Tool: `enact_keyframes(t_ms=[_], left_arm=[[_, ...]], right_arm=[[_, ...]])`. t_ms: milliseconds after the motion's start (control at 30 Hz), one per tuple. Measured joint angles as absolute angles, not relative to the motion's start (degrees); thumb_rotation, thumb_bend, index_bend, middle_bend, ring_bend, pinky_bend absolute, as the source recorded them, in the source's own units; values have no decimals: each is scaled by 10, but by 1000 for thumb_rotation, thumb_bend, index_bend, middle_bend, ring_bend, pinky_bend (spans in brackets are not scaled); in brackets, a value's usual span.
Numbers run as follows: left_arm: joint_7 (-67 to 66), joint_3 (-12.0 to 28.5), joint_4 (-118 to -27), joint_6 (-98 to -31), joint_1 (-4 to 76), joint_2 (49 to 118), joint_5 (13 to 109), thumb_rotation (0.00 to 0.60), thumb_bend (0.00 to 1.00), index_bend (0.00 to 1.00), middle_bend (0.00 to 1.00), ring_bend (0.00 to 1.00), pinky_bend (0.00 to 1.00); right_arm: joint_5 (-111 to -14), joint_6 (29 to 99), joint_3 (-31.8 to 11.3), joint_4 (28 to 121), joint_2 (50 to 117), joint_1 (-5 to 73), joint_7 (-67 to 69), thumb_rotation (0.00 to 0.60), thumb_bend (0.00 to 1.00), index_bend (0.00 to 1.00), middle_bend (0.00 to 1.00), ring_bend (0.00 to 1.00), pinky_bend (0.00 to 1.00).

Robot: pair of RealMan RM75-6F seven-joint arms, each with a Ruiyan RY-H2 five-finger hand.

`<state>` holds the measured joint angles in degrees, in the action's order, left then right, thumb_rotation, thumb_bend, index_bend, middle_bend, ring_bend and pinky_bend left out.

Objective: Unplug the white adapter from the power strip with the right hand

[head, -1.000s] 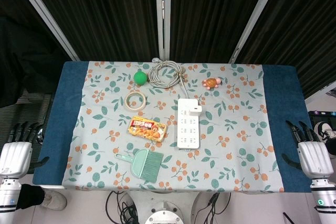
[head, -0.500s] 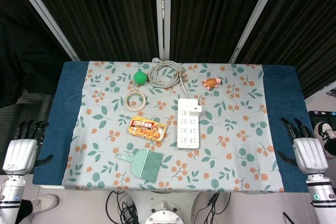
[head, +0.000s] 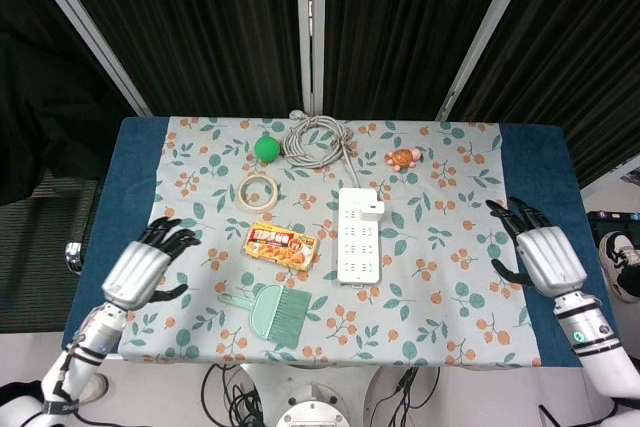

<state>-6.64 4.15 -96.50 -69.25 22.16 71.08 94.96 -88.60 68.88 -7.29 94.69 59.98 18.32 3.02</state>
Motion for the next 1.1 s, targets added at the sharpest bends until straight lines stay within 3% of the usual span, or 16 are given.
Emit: enact_keyframes(t_ms=[233, 567, 867, 1100], left_arm=[[-44, 55, -935, -591, 346, 791, 1004, 600, 194, 246, 225, 98, 124], [28, 74, -779, -486, 512, 940, 1039, 600, 195, 201, 198, 97, 117], [65, 70, -638, -446, 585, 1037, 1025, 600, 195, 187, 198, 98, 159], [82, 47, -597, -456, 602, 1071, 1008, 600, 191, 190, 199, 118, 166]], right_arm=[[-845, 579, -106, 968, 610, 274, 2, 600, 209, 18, 218, 61, 172], [-736, 466, -135, 946, 658, 374, -56, 600, 210, 18, 217, 61, 181], [-688, 402, -129, 863, 729, 433, -75, 600, 253, 18, 218, 61, 189], [-687, 376, -119, 797, 781, 470, -78, 600, 254, 18, 219, 61, 195]])
